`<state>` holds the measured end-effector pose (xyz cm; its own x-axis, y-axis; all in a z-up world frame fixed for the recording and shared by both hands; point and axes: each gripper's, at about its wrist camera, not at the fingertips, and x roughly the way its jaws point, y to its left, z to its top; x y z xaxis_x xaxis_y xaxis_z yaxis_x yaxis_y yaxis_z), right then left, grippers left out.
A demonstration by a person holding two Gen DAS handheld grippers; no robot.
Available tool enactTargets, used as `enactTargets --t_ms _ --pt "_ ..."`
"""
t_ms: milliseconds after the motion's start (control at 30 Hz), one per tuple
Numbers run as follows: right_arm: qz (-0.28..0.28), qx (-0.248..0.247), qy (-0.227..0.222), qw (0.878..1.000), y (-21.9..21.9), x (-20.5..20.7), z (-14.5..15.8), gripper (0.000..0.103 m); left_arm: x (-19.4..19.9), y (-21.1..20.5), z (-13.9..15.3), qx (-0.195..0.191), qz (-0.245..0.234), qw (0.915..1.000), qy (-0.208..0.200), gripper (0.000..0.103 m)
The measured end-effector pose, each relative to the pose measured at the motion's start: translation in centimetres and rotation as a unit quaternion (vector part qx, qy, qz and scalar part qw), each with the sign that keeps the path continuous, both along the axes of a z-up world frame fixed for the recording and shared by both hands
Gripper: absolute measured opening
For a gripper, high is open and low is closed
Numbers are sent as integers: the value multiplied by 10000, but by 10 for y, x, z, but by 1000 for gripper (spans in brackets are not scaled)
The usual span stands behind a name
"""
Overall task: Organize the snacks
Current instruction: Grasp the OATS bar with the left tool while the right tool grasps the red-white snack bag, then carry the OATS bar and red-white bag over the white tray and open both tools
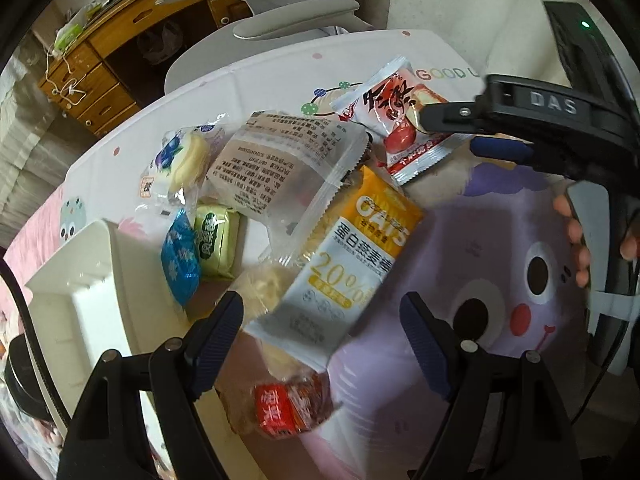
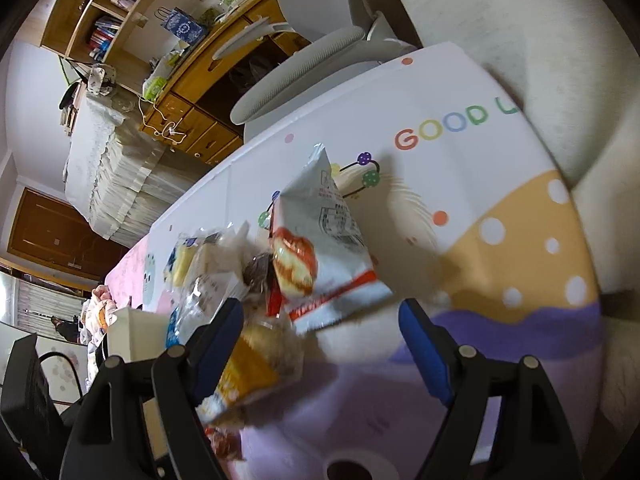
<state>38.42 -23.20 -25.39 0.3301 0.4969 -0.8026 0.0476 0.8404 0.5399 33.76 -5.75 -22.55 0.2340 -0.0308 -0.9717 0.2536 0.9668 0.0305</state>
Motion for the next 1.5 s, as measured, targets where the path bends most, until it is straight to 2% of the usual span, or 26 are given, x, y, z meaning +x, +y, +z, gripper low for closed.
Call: enactTargets --t_ms 300,400,500,533,600,767,833,867,1233,1500 --pt "150 -239 -168 9995 19 13 -10 80 16 3 -17 -164 35 9998 107 79" --pt "246 -428 -261 9984 25 16 -11 80 20 4 -20 -203 12 9997 142 75" --pt "259 -478 -461 9975 27 16 -8 77 19 1 -20 -261 -84 9996 102 63" --pt "276 -505 -508 9970 28 16 -7 67 18 0 -19 -320 -169 9993 50 47" --pt "316 -629 -546 9960 30 17 -6 52 16 -5 -19 -256 -293 9992 -16 43" --pt "356 -599 -589 9958 28 17 -3 50 13 -14 -16 -228 -389 9990 -77 37" --pt "324 -564 -576 9962 26 16 -3 49 13 -13 -14 -315 -335 9989 -40 20" --pt "317 -578 -576 9962 26 15 -2 49 13 -13 -13 -370 -303 9989 -31 18" --pt "103 -465 -667 9966 3 -7 25 48 3 -18 -4 -351 -158 9993 10 14" --pt "-56 -361 -729 9967 -18 -41 50 48 -14 -19 19 -341 3 9992 -207 14"
